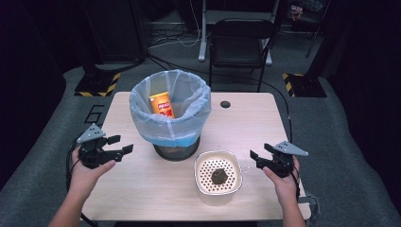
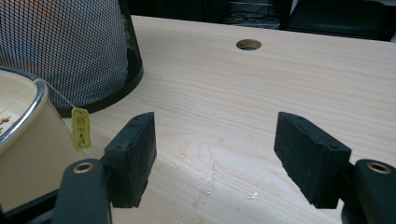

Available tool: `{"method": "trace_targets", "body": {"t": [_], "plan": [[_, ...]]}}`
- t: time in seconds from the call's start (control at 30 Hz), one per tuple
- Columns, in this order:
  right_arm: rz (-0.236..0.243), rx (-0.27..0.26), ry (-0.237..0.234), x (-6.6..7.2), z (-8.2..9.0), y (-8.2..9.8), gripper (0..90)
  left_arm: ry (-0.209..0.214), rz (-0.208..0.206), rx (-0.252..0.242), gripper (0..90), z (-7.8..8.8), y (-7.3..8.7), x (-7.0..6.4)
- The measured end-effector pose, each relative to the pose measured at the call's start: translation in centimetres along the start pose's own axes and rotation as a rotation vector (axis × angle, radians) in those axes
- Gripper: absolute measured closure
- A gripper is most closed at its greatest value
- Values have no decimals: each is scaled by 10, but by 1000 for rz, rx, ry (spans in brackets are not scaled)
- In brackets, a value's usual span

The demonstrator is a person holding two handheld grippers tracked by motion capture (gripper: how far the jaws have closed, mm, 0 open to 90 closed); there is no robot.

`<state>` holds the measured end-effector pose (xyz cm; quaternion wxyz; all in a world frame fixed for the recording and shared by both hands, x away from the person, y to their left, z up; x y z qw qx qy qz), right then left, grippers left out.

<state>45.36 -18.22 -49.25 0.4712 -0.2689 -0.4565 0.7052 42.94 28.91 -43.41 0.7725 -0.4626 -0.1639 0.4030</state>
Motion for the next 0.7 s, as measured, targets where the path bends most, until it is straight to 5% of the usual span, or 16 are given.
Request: {"method": "trace_targets", "body": {"t": [0.1, 0.4, 0.6, 0.7], "plan": [[-18, -2, 4, -1, 0, 0, 293, 4, 16, 15, 322, -11, 22, 3], [1, 18, 10, -4, -3, 6, 292, -18, 27, 28, 322, -27, 54, 13], [3, 30, 22, -6, -6, 11, 293, -66, 22, 43, 323, -40, 81, 26], [5, 43, 37, -9, -10, 17, 292, -57, 63, 56, 313, -48, 97, 33]]}}
Point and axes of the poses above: each handheld gripper's, and its own axes: z roughly backward along the jaws, y roughly out of its underside, x roughly to its left, the point moved 9 cm from there along -z, roughly forward along the jaws, and after that the axes turned 4 degrees about y, right-handed, at the moved point
